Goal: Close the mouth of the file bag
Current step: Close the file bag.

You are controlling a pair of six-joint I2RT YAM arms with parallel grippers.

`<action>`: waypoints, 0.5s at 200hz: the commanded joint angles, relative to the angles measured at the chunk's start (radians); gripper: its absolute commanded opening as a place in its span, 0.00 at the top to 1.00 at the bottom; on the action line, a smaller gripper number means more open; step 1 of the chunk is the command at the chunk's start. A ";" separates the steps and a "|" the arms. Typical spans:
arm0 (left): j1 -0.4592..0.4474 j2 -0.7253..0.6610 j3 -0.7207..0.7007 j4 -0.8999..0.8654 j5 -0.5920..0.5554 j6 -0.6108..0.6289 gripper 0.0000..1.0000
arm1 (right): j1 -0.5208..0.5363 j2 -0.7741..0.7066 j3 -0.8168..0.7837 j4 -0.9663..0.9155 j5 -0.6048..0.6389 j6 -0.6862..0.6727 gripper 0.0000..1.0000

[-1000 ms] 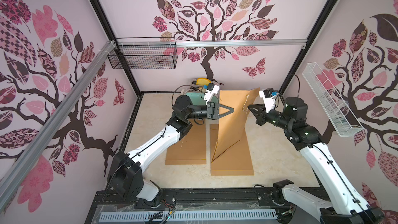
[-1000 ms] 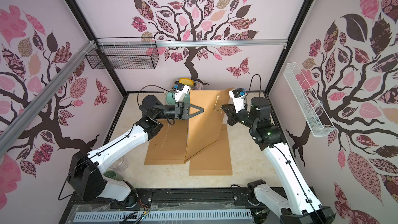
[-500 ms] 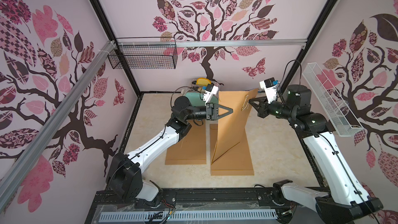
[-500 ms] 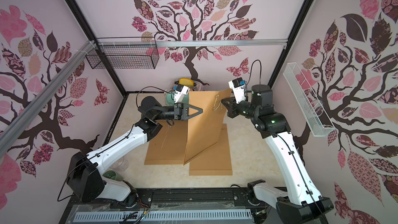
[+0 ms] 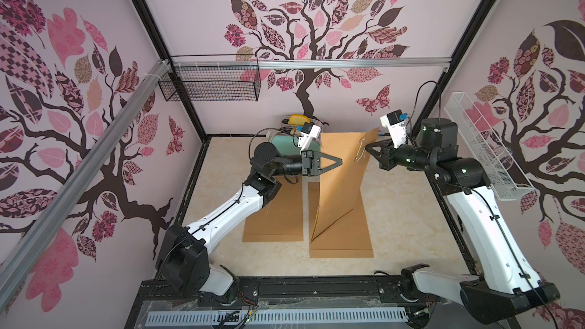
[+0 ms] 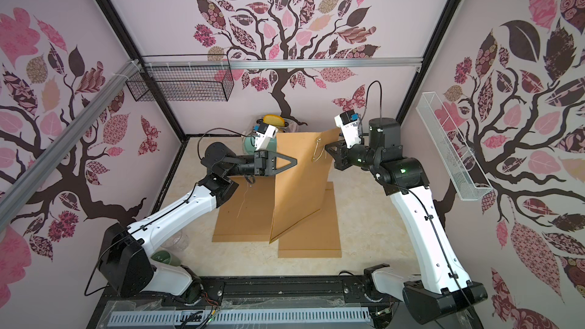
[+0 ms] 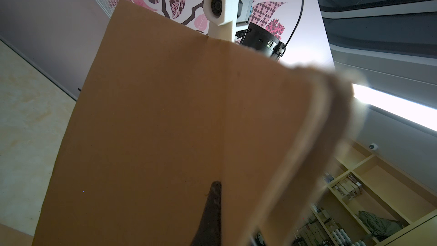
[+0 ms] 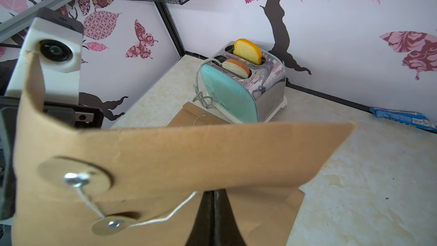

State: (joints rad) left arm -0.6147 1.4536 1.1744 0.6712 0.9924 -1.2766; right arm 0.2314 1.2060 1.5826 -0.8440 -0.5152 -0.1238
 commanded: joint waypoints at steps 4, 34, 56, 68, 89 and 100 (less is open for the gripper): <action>0.013 -0.012 -0.006 0.000 -0.018 0.002 1.00 | -0.013 -0.030 0.003 -0.017 -0.065 -0.012 1.00; 0.024 -0.005 -0.004 -0.013 -0.031 -0.003 1.00 | -0.020 -0.065 -0.029 -0.001 -0.057 -0.009 1.00; 0.031 -0.013 -0.017 -0.020 -0.038 -0.002 1.00 | -0.038 -0.073 -0.026 -0.010 -0.072 0.005 1.00; 0.032 -0.016 -0.020 -0.034 -0.038 0.008 1.00 | -0.041 -0.078 -0.023 -0.006 -0.060 0.009 1.00; 0.032 -0.018 -0.021 -0.053 -0.041 0.022 1.00 | -0.045 -0.078 -0.005 -0.003 -0.046 0.013 1.00; 0.033 -0.019 -0.021 -0.051 -0.038 0.018 1.00 | -0.048 -0.069 0.013 -0.016 -0.031 0.010 1.00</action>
State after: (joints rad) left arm -0.5869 1.4536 1.1587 0.6140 0.9646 -1.2758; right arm 0.1967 1.1389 1.5486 -0.8478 -0.5644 -0.1162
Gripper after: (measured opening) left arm 0.039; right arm 0.044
